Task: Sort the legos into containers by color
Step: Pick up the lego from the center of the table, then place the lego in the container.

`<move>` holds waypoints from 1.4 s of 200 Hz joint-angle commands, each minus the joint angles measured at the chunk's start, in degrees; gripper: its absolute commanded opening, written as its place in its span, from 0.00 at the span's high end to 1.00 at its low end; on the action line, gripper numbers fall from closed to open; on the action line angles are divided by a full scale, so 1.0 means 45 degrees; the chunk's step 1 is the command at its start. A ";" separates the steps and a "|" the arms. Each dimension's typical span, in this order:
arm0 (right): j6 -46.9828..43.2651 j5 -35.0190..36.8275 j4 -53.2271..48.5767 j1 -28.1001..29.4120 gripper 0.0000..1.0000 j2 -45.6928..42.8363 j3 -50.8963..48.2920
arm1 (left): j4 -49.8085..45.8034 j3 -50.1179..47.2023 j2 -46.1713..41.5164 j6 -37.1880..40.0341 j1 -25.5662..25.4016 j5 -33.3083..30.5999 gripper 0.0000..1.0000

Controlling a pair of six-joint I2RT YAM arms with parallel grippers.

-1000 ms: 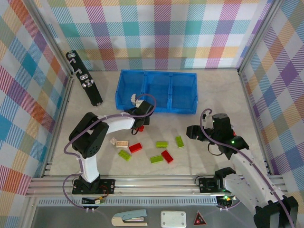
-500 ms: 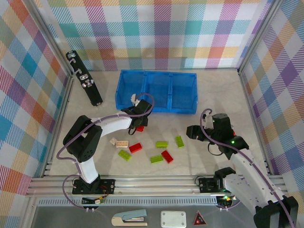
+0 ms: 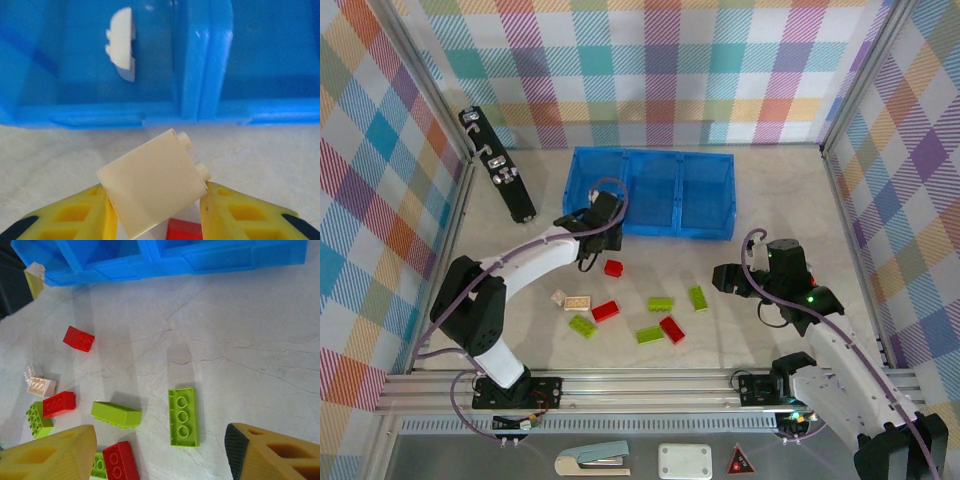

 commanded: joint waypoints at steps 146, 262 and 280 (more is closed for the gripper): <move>-0.0055 0.0245 -0.0269 0.0070 0.30 -0.0239 0.0169 | -0.1215 0.4980 0.4991 0.1185 0.3068 0.2309 0.53; -0.0043 0.0138 -0.0051 0.0077 0.30 -0.0131 0.0137 | -0.0886 0.3231 0.3556 0.0451 0.3076 0.2569 0.40; 0.0007 0.0114 -0.0024 0.0072 0.30 -0.0204 0.0060 | -0.0757 0.2863 0.3350 0.0266 0.3010 0.2704 0.40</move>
